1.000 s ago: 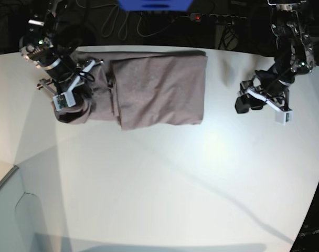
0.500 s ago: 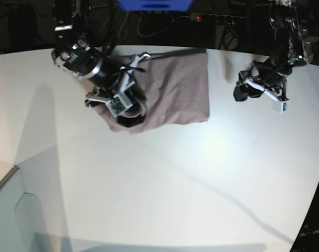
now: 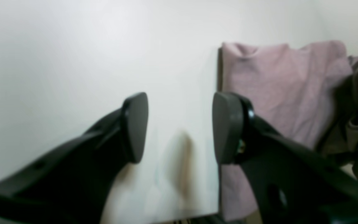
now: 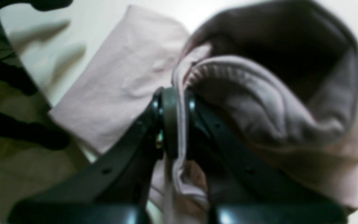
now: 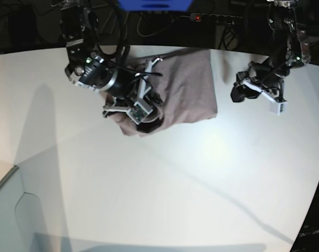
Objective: Layout the t-shirt on the table in an organized manner, then fold the t-shirt properly
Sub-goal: 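Grasp the strip end with the right gripper and fold it over the stack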
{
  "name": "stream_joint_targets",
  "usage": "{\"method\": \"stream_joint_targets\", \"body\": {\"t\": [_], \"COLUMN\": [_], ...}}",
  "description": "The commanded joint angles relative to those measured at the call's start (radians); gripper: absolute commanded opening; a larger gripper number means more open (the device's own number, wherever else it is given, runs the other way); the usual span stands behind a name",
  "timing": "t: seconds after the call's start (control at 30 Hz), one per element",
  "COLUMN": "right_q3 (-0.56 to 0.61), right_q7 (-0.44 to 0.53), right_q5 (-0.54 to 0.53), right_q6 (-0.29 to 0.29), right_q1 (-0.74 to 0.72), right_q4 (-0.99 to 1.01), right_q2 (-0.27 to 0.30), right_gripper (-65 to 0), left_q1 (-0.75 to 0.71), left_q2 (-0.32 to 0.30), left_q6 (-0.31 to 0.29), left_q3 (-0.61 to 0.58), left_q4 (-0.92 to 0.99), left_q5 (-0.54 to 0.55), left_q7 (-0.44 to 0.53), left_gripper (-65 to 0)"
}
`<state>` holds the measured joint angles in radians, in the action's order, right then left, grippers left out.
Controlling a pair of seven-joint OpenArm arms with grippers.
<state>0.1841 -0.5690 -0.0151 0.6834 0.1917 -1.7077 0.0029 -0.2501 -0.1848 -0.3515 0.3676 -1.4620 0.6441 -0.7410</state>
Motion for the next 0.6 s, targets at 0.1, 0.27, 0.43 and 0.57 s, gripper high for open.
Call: {"method": "stream_joint_targets", "body": {"t": [0.1,0.27,0.43,0.57], "right_q3": [0.002,0.002,0.002,0.002], "right_q7": [0.019,0.019,0.019,0.019], "right_q5": [-0.019,-0.019,-0.019,-0.019], "right_q6": [0.015,0.015,0.015,0.015], "right_q1": [-0.011,-0.013,-0.021,-0.034], "right_q4": [-0.021,-0.018,-0.021,-0.021], "right_q2": [-0.005,-0.007,-0.01,-0.01], "right_gripper": [-65.0,-65.0,-65.0,-65.0], "left_q1": [0.042,0.096,0.153,0.185], "left_q2": [-0.008,-0.003,-0.003,-0.003], "left_q6": [-0.008,-0.008,-0.004,-0.005], "left_q3": [-0.049,-0.084,-0.141,-0.178], "left_q4": [0.04,0.103,0.185,0.225], "left_q5": [0.013,0.013,0.013,0.013], "left_q7": [0.01,0.01,0.01,0.013], "left_gripper": [-34.7,-54.7,-65.0,-64.6]}}
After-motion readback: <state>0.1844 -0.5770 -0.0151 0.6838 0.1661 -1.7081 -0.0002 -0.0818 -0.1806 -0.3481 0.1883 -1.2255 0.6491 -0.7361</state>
